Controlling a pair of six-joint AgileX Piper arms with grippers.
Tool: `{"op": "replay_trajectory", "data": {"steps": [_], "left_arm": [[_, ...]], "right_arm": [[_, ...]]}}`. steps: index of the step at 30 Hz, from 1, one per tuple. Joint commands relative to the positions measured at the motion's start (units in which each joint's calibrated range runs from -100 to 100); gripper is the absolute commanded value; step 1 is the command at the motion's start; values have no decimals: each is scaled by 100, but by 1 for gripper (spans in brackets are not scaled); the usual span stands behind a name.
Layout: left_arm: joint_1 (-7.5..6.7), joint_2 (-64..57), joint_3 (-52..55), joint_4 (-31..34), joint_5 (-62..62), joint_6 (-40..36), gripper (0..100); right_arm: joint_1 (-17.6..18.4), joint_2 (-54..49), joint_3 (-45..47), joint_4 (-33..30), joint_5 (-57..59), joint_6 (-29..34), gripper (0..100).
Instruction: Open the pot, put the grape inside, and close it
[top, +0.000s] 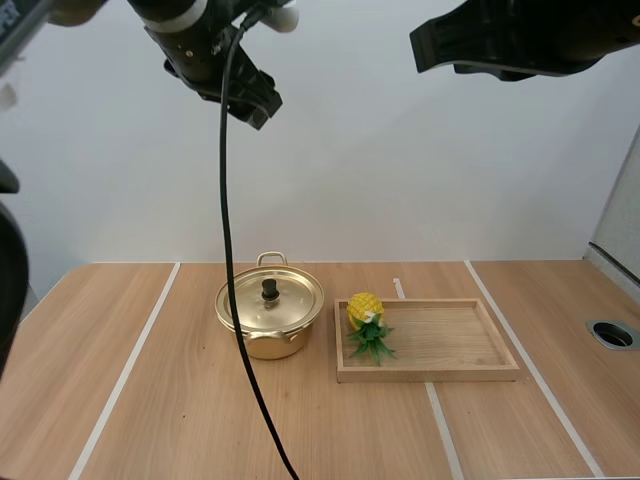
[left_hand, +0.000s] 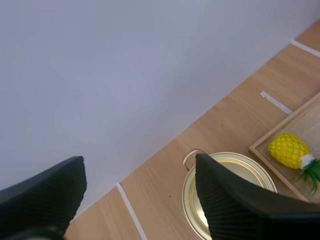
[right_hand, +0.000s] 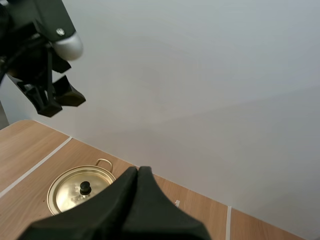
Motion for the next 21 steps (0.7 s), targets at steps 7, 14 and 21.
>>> {"op": "replay_trajectory", "data": {"steps": [7,14,21], "left_arm": [[-22,-689,-666,32,20,-375,100],[-22,-1319,-929,32,20,-663,100],[-22,-1806,-949,32,20,-886,100]], "right_arm": [[-19,-64,23,187,0,-37,0],[-19,-64,9,182,0,201,0],[-19,-64,9,182,0,383,0]]}}
